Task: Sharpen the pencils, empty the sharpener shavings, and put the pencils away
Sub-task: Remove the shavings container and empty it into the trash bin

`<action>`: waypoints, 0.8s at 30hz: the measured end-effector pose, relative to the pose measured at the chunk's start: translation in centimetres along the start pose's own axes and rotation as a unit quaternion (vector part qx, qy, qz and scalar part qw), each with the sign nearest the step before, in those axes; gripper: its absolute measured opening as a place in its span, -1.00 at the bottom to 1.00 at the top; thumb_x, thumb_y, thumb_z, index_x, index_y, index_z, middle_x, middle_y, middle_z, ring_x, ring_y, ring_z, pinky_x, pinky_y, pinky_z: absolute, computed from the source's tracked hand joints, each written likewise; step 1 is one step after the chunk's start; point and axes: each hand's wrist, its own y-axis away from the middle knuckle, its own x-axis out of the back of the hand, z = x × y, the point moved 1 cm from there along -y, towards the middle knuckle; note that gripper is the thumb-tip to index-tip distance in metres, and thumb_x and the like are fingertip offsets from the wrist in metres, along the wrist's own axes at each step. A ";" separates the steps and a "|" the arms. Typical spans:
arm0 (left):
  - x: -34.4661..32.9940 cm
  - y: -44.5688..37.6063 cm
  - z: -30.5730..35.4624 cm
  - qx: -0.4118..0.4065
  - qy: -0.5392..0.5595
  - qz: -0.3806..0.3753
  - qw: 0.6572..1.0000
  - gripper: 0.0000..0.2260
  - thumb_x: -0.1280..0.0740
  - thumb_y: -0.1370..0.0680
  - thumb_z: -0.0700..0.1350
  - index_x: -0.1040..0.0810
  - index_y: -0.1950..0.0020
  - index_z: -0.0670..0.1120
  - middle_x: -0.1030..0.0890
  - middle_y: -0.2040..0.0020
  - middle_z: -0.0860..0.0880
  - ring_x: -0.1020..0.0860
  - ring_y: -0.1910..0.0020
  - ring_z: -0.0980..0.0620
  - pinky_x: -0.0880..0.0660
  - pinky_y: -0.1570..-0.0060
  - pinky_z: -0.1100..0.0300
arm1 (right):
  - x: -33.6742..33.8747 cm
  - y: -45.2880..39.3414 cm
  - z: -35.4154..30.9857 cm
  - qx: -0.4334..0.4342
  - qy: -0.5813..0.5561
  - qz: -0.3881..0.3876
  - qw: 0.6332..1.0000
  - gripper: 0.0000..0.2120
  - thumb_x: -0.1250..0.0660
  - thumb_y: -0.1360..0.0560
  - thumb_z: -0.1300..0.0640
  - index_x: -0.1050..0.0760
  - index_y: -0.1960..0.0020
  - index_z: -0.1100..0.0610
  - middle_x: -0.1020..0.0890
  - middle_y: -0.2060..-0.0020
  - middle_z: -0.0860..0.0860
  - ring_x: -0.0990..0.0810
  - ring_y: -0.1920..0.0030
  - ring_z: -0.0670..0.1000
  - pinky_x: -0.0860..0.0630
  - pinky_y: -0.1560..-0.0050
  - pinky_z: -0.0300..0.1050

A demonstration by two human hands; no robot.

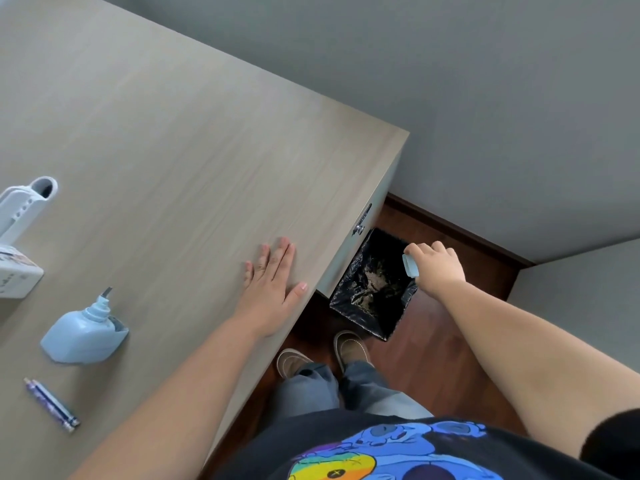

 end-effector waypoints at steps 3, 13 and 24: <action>-0.1 0.0 0.0 -0.003 0.004 -0.002 1.000 -0.37 -0.03 -0.60 0.19 0.26 -0.52 0.09 0.33 -0.52 0.17 0.39 -0.47 0.05 0.34 -0.45 -0.06 | 0.1 -0.6 -1.2 0.036 0.070 0.005 0.997 -0.41 -0.31 -0.38 0.27 -0.23 -0.34 -0.02 -0.49 -0.21 -0.03 -0.38 -0.13 0.10 -0.31 -0.02 -0.06; 0.2 0.2 0.2 -0.002 0.008 -0.003 1.000 -0.38 -0.03 -0.60 0.18 0.25 -0.52 0.07 0.33 -0.52 0.16 0.41 -0.46 0.05 0.34 -0.46 -0.07 | 0.2 -0.6 -3.2 0.066 0.167 0.002 0.984 -0.49 -0.35 -0.33 0.27 -0.29 -0.23 0.06 -0.49 -0.08 0.01 -0.33 -0.16 0.12 -0.27 -0.05 -0.04; 0.3 0.3 0.3 -0.004 0.011 -0.003 1.000 -0.38 -0.01 -0.60 0.17 0.28 -0.52 0.07 0.35 -0.52 0.15 0.42 -0.46 0.04 0.37 -0.44 -0.04 | 0.6 -0.3 -3.4 0.046 0.150 0.024 0.987 -0.48 -0.34 -0.29 0.32 -0.29 -0.19 0.05 -0.49 -0.06 -0.02 -0.34 -0.10 0.10 -0.26 0.00 -0.05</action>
